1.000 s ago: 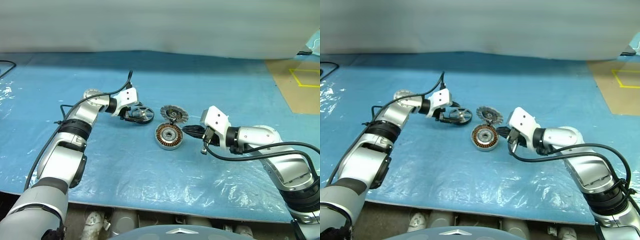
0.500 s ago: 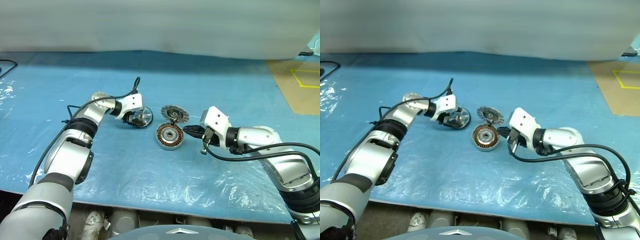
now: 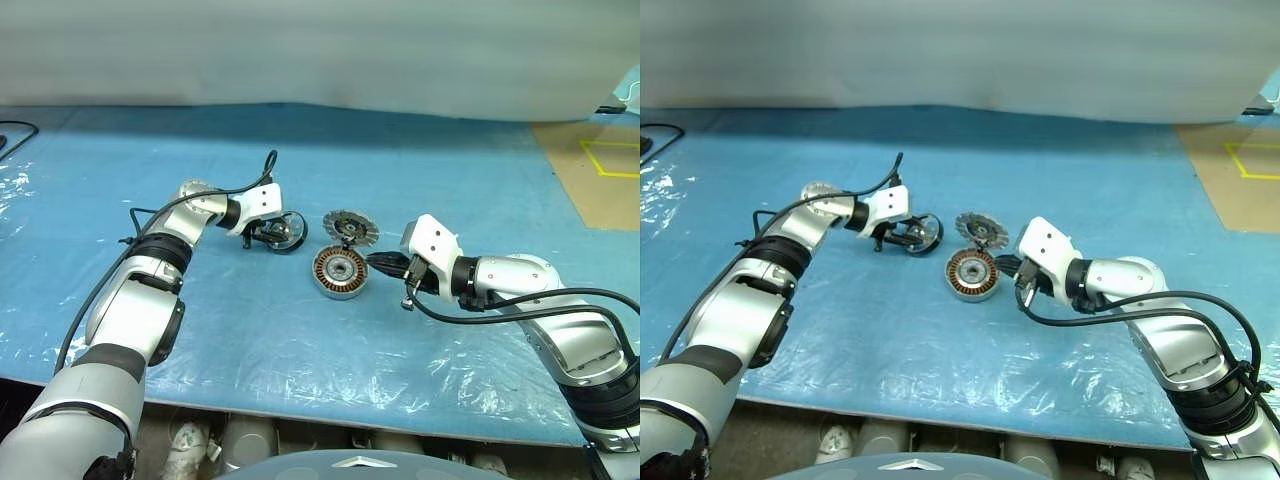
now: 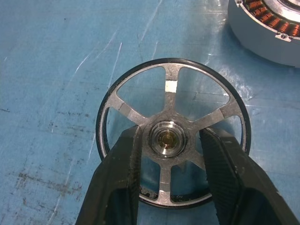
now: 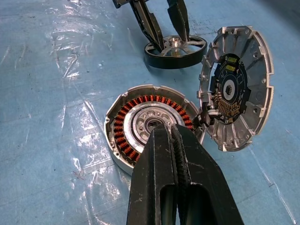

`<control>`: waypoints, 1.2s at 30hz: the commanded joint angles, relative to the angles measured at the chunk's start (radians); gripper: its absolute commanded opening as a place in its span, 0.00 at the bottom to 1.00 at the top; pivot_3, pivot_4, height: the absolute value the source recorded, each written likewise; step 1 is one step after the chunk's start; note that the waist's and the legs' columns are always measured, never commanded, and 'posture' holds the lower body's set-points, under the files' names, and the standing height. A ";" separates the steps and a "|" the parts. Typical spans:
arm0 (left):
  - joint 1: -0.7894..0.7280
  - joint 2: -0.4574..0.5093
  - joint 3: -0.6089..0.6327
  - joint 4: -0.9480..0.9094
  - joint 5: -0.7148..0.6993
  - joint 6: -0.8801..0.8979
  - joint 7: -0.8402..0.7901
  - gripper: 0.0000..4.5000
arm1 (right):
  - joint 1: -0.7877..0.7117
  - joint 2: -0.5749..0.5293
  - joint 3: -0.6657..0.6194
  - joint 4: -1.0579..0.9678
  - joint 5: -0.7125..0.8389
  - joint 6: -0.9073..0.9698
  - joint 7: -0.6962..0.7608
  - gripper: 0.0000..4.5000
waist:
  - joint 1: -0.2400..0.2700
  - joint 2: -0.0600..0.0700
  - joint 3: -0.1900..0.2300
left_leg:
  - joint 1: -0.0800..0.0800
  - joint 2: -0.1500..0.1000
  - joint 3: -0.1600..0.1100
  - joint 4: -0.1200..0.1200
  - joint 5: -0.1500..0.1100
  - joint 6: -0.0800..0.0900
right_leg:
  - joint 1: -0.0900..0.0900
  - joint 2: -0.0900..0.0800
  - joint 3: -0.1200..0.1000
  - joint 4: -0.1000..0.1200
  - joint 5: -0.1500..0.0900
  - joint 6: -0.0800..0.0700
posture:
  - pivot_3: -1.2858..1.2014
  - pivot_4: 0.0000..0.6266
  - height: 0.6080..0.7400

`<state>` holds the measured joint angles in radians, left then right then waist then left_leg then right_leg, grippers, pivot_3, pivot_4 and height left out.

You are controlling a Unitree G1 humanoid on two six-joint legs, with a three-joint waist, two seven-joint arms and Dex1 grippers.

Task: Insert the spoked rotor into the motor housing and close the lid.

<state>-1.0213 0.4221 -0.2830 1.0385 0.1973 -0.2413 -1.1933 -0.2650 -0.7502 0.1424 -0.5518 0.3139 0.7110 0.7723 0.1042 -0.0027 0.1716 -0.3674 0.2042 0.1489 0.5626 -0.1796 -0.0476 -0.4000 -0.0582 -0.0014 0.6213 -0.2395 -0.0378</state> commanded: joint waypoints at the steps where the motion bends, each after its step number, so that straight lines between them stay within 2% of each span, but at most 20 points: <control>1: 0.048 -0.002 -0.025 -0.012 0.015 -0.013 -0.024 0.35 | -0.008 0.001 -0.015 -0.035 0.014 -0.007 0.005 0.01 | 0.000 0.000 0.000 | 0.000 0.000 0.000 0.000 0.000 0.000 | 0.000 0.000 0.000 0.000 0.000 0.000 | 0.52 0.24 1.00; 3: 0.065 -0.002 -0.012 -0.028 -0.003 -0.019 -0.031 0.35 | -0.004 0.003 -0.011 -0.040 0.018 -0.009 0.007 0.01 | 0.000 0.000 0.000 | 0.000 0.000 0.000 0.000 0.000 0.000 | 0.000 0.000 0.000 0.000 0.000 0.000 | 0.52 0.24 1.00; 7: 0.131 0.003 0.085 -0.144 -0.171 -0.003 -0.182 0.35 | 0.016 0.018 -0.029 -0.057 0.034 -0.005 -0.002 0.01 | 0.000 0.001 0.000 | -0.001 0.000 0.000 -0.002 0.000 0.000 | 0.000 0.000 0.000 -0.003 0.000 0.000 | 0.52 0.24 1.00; 10: 0.193 0.028 0.133 -0.297 -0.294 0.094 -0.294 0.35 | 0.059 0.030 -0.063 -0.078 0.044 -0.044 -0.009 0.01 | 0.001 0.000 0.000 | -0.003 0.001 0.000 -0.002 0.000 0.000 | -0.002 0.000 -0.001 -0.002 0.000 0.000 | 0.52 0.24 1.00; 13: 0.240 0.043 0.159 -0.436 -0.369 0.197 -0.321 0.35 | 0.143 0.048 -0.096 -0.100 0.035 -0.116 -0.026 0.01 | 0.002 0.000 0.000 | -0.006 0.001 0.000 -0.003 0.000 0.000 | -0.005 0.000 -0.002 -0.003 0.000 0.000 | 0.52 0.24 1.00; 21: 0.290 0.032 0.128 -0.601 -0.399 0.286 -0.280 0.35 | 0.331 0.121 -0.188 -0.057 0.096 -0.157 -0.058 0.01 | -0.005 0.000 0.000 | -0.008 0.001 0.000 -0.002 0.000 0.000 | -0.006 0.001 -0.002 -0.004 0.000 0.000 | 0.52 0.24 1.00; 25: 0.289 0.014 0.101 -0.629 -0.402 0.321 -0.294 0.35 | 0.388 0.167 -0.178 -0.049 0.079 -0.180 -0.095 0.01 | -0.007 0.000 0.000 | -0.008 0.001 0.000 -0.003 0.000 0.000 | -0.006 0.001 -0.002 -0.005 0.000 0.000 | 0.52 0.24 1.00; 31: 0.244 -0.032 0.051 -0.542 -0.346 0.281 -0.256 0.35 | 0.435 0.233 -0.131 0.029 0.000 -0.263 -0.154 0.01 | -0.007 0.000 0.000 | -0.008 0.000 0.000 -0.003 0.000 0.000 | -0.006 0.002 -0.003 -0.005 0.000 0.000 | 0.52 0.24 1.00; 36: 0.197 -0.066 0.038 -0.465 -0.322 0.254 -0.235 0.35 | 0.409 0.294 -0.133 0.003 0.012 -0.252 -0.212 0.01 | -0.006 0.000 0.000 | -0.008 0.000 0.000 -0.002 0.000 0.000 | -0.006 0.001 -0.003 -0.006 0.000 0.000 | 0.52 0.24 1.00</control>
<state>-0.7994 0.3649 -0.2415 0.5666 -0.1280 0.0387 -1.4347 0.1533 -0.4617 0.0127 -0.5011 0.3240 0.4773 0.5740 0.0979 -0.0027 0.1720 -0.3757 0.2038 0.1491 0.5602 -0.1797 -0.0475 -0.4061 -0.0571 -0.0040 0.6156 -0.2394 -0.0375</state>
